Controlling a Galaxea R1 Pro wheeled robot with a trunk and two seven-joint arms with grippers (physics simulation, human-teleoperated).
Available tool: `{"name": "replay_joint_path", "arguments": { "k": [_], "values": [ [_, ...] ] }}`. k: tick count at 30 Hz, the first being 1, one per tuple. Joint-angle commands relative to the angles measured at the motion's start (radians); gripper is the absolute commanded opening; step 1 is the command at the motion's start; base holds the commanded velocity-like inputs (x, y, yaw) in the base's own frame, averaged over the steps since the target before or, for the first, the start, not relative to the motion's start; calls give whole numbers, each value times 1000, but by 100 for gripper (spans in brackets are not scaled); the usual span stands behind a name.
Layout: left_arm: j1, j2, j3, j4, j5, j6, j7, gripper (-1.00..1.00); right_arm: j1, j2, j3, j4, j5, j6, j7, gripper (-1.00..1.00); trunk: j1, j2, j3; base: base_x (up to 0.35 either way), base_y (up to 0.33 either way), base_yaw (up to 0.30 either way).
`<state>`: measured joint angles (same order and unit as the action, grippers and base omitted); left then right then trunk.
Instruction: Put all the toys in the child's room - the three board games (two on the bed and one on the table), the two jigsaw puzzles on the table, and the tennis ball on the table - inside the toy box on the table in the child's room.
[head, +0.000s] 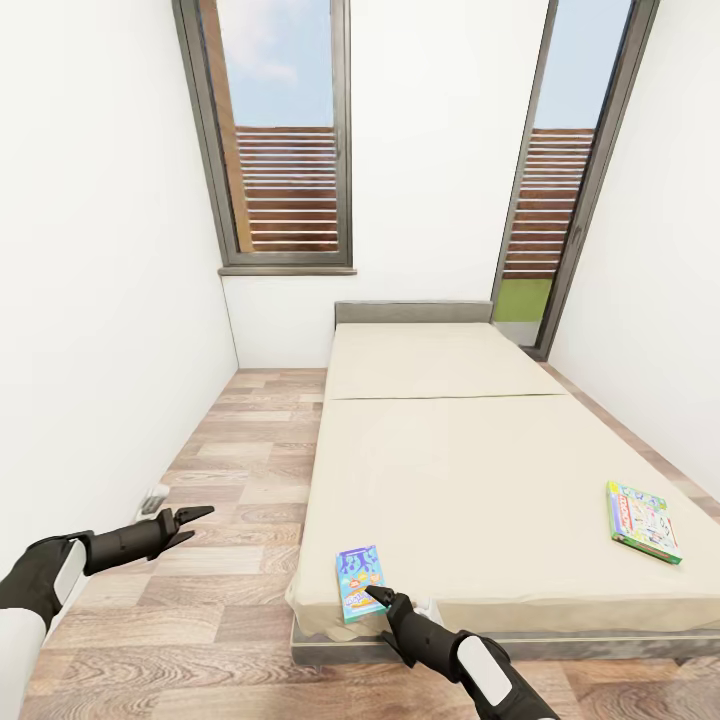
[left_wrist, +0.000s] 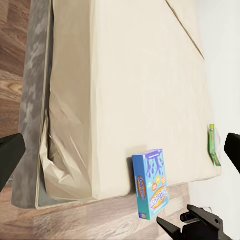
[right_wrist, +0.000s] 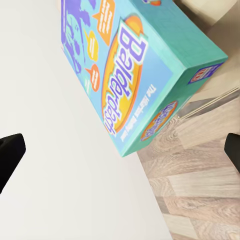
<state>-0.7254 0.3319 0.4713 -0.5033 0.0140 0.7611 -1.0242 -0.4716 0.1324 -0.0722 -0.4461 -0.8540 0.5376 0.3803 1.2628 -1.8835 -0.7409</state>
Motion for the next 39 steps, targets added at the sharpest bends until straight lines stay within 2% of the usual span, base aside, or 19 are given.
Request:
{"name": "replay_joint_path", "arguments": {
  "k": [1, 8, 15, 24, 28, 39],
  "values": [
    [-1, -1, 3, 0, 1, 9, -2, 100, -1, 1, -8, 0, -2, 9, 0, 100, 0, 0, -1, 0, 0, 0],
    [-1, -2, 3, 0, 1, 9, -2, 100, -1, 1, -8, 0, -2, 9, 0, 100, 0, 0, -1, 0, 0, 0],
    [-1, -3, 3, 0, 1, 9, -2, 100, -1, 1, -8, 0, -2, 9, 0, 100, 27, -49, -23, 0, 0, 0],
    [-1, -2, 3, 0, 1, 9, -2, 100, 0, 0, -8, 0, -2, 9, 0, 100, 27, -49, -23, 0, 0, 0],
    [-1, -2, 3, 0, 1, 9, -2, 100, 0, 0, -8, 0, -2, 9, 0, 100, 42, -77, -35, 0, 0, 0],
    [-1, -3, 3, 0, 1, 9, -2, 100, -1, -1, -8, 0, -3, 9, 0, 100, 42, -77, -35, 0, 0, 0]
  ]
}}
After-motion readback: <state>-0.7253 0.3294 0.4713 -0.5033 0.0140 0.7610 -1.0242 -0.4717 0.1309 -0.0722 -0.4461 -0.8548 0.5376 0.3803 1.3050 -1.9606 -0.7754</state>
